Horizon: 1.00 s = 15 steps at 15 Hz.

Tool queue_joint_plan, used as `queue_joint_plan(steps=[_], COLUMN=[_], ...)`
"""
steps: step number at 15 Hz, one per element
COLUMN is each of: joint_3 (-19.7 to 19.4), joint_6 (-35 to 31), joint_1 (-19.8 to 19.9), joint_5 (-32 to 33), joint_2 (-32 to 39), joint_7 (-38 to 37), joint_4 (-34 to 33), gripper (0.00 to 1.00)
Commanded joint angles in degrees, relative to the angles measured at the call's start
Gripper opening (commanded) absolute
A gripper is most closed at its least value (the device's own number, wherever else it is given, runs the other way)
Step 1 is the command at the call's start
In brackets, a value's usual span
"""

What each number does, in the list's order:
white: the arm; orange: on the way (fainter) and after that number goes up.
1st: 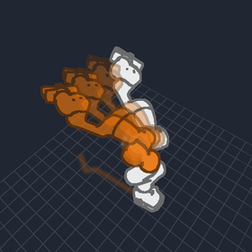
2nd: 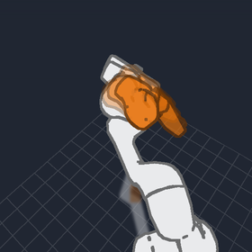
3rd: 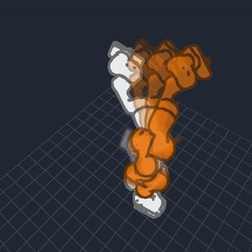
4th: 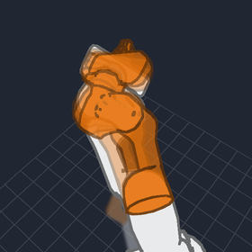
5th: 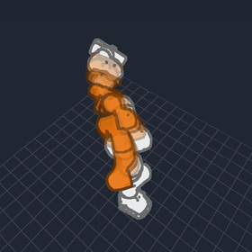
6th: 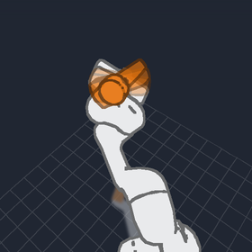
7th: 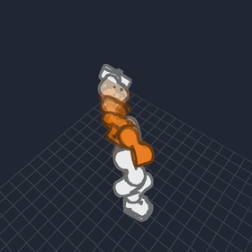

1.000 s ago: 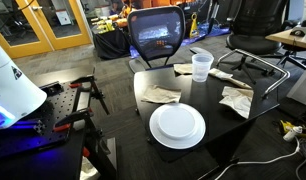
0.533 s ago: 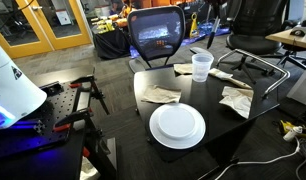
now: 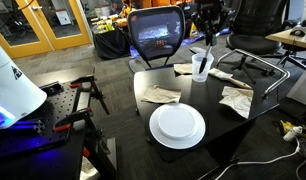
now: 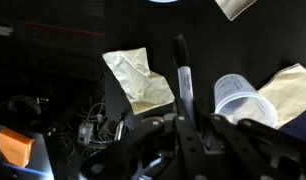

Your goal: Take the black pen out of the clear cup and place it on the table

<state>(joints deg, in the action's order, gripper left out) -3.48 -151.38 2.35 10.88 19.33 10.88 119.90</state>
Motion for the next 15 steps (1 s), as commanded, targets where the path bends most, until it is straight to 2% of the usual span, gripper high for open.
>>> queue_joint_plan(steps=[1, 5, 6, 15], joint_3=[0.3, 0.3, 0.3, -2.5], joint_6=[0.1, 0.1, 0.1, -0.2], joint_1=[0.3, 0.2, 0.2, -0.6], joint_5=[0.1, 0.1, 0.1, 12.8], joint_2=[0.2, 0.1, 0.1, 7.9], joint_7=[-0.1, -0.1, -0.1, 3.2], joint_4=[-0.1, -0.1, -0.1, -5.0], gripper=[0.13, 0.13, 0.03, 0.03])
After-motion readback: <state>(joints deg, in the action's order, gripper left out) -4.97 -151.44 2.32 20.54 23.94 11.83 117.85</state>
